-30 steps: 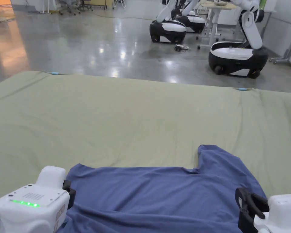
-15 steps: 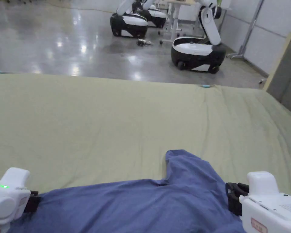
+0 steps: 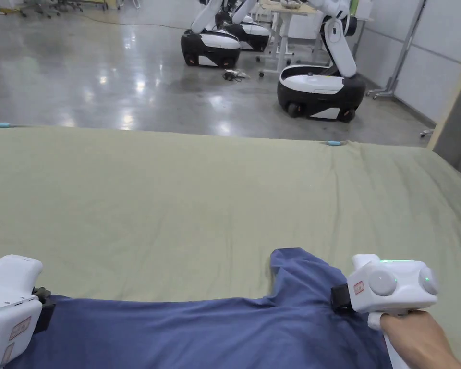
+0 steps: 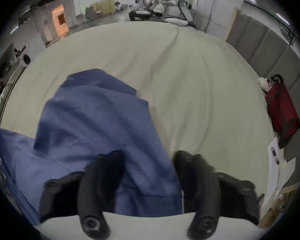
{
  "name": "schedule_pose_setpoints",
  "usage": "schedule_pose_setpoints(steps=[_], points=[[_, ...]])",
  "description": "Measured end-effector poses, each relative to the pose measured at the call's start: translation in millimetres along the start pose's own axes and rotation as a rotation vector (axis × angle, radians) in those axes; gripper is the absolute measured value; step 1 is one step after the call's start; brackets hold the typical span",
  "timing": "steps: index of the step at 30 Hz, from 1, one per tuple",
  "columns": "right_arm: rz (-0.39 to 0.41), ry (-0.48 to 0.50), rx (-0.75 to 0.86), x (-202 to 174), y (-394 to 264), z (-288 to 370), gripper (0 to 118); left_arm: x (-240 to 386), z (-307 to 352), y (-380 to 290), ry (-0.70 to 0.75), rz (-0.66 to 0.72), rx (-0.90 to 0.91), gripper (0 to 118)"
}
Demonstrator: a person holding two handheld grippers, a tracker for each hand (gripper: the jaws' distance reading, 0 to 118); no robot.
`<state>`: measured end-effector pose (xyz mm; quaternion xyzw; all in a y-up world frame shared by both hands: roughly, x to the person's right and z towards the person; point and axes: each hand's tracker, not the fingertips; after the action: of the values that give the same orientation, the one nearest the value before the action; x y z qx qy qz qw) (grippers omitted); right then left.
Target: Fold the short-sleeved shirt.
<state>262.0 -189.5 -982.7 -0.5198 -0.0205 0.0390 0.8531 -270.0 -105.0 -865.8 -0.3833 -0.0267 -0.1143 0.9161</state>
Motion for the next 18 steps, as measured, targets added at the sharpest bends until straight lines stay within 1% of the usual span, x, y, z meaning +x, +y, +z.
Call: schedule_pose_setpoints(steps=[1, 2, 3, 4, 7, 9, 12, 16, 18], points=[[0.022, -0.018, 0.038, -3, 0, 8, 22, -3, -3, -1, 0.004, -0.002, -0.003, 3], [0.054, -0.032, 0.064, -8, 0, 15, 3, -4, -3, -2, 0.007, 0.000, -0.005, 3], [0.078, -0.040, 0.096, -8, -2, 24, 3, -4, -3, -2, 0.006, 0.004, -0.007, 3], [0.068, 0.027, 0.098, -11, -4, 42, 3, -4, -2, -1, 0.012, 0.007, -0.006, 3], [0.108, 0.010, 0.191, -12, -6, 85, 3, -6, 11, -1, 0.021, 0.016, 0.010, 3], [0.106, 0.056, 0.252, -6, -10, 129, 3, -9, 35, -3, 0.016, 0.038, 0.047, 3], [0.125, 0.090, 0.367, 8, -34, 190, 3, -14, 86, -12, 0.020, 0.046, 0.126, 3], [0.107, 0.143, 0.452, 25, -107, 261, 3, -19, 159, -52, -0.027, 0.073, 0.199, 3], [0.108, 0.136, 0.463, 29, -152, 274, 3, -21, 179, -83, -0.063, 0.096, 0.190, 3]])
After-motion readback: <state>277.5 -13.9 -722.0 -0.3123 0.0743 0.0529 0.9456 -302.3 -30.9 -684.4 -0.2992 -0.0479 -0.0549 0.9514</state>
